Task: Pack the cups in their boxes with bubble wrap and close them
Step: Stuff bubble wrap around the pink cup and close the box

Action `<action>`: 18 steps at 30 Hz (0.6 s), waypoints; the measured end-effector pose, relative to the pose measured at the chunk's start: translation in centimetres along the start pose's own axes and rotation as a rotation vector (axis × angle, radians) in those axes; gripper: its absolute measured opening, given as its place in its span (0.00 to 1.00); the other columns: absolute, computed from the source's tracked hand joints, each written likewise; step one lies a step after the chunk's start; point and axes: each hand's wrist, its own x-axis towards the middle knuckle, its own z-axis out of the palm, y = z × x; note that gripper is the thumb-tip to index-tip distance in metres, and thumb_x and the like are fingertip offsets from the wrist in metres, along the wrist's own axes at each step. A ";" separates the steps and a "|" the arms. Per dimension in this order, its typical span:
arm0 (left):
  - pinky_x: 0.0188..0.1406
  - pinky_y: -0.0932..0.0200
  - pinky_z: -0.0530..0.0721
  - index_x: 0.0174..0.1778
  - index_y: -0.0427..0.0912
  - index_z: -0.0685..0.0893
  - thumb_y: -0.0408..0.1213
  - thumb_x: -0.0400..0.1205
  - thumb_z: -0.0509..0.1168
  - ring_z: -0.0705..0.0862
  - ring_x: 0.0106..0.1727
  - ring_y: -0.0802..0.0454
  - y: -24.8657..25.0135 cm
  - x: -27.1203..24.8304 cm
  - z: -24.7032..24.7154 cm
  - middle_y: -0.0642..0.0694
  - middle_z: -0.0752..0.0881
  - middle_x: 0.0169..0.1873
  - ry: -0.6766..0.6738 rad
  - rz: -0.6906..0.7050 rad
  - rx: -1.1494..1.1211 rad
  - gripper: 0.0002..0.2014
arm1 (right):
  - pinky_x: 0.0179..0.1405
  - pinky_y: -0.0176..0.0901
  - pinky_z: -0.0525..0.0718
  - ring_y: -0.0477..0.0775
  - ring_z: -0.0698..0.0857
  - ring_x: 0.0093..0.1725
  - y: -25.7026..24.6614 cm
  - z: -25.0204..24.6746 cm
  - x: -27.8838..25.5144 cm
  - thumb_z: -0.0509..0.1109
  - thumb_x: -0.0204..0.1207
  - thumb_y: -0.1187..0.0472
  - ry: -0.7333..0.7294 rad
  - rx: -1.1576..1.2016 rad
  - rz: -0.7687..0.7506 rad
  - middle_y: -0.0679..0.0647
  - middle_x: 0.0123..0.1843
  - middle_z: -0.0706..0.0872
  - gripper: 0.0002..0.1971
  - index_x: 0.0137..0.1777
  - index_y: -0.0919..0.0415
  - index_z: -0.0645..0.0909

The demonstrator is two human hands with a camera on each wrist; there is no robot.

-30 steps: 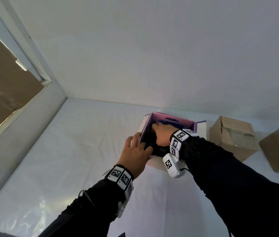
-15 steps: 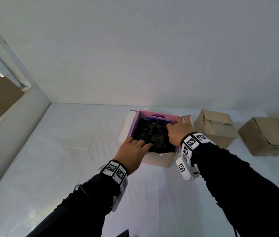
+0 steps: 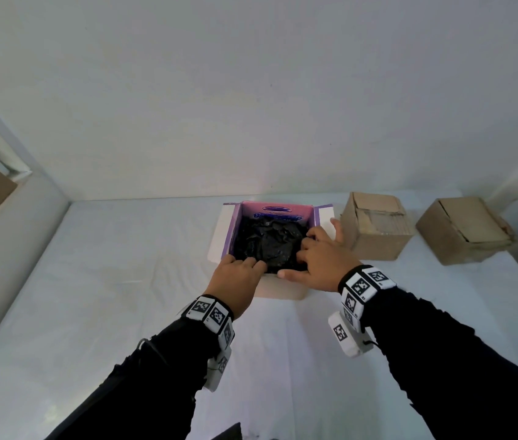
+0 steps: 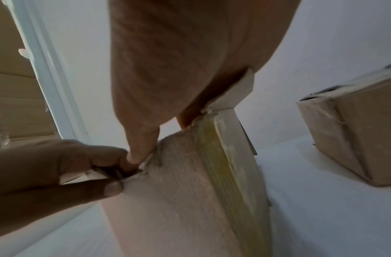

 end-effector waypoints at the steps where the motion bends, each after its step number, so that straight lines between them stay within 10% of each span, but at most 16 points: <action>1: 0.33 0.57 0.75 0.39 0.47 0.82 0.27 0.54 0.72 0.80 0.23 0.49 0.1 0.0 0.1 0.51 0.80 0.27 -0.016 0.000 -0.015 0.20 | 0.75 0.69 0.29 0.52 0.64 0.74 -0.2 0.2 -0.1 0.40 0.73 0.22 0.018 0.002 -0.004 0.43 0.51 0.84 0.41 0.51 0.49 0.87; 5: 0.53 0.51 0.74 0.56 0.48 0.83 0.43 0.77 0.65 0.85 0.48 0.46 -0.1 -0.2 -0.3 0.49 0.85 0.48 -0.056 -0.025 -0.093 0.12 | 0.78 0.62 0.33 0.48 0.66 0.77 -0.4 1.0 -0.7 0.42 0.75 0.26 0.149 0.049 -0.039 0.43 0.52 0.87 0.39 0.48 0.51 0.89; 10: 0.66 0.40 0.67 0.64 0.53 0.78 0.65 0.77 0.60 0.71 0.72 0.39 -1.3 -1.4 -1.0 0.46 0.74 0.72 0.346 -0.432 -0.203 0.26 | 0.63 0.53 0.72 0.59 0.75 0.63 1.1 1.5 -1.2 0.64 0.78 0.42 0.770 0.345 0.221 0.55 0.63 0.79 0.19 0.58 0.56 0.80; 13: 0.62 0.42 0.75 0.73 0.47 0.70 0.67 0.79 0.51 0.77 0.67 0.41 -2.5 -1.3 -1.2 0.45 0.75 0.69 0.397 -0.700 -0.619 0.33 | 0.53 0.44 0.72 0.59 0.78 0.57 1.2 0.8 -0.8 0.63 0.82 0.53 0.797 0.917 0.556 0.58 0.58 0.79 0.12 0.57 0.62 0.76; 18: 0.50 0.58 0.78 0.75 0.50 0.65 0.44 0.87 0.53 0.85 0.50 0.57 -2.5 0.1 -3.1 0.54 0.79 0.65 0.566 -0.513 -0.818 0.18 | 0.45 0.52 0.87 0.54 0.88 0.39 1.4 -0.5 1.1 0.61 0.80 0.64 0.711 1.436 0.615 0.55 0.47 0.89 0.07 0.48 0.53 0.79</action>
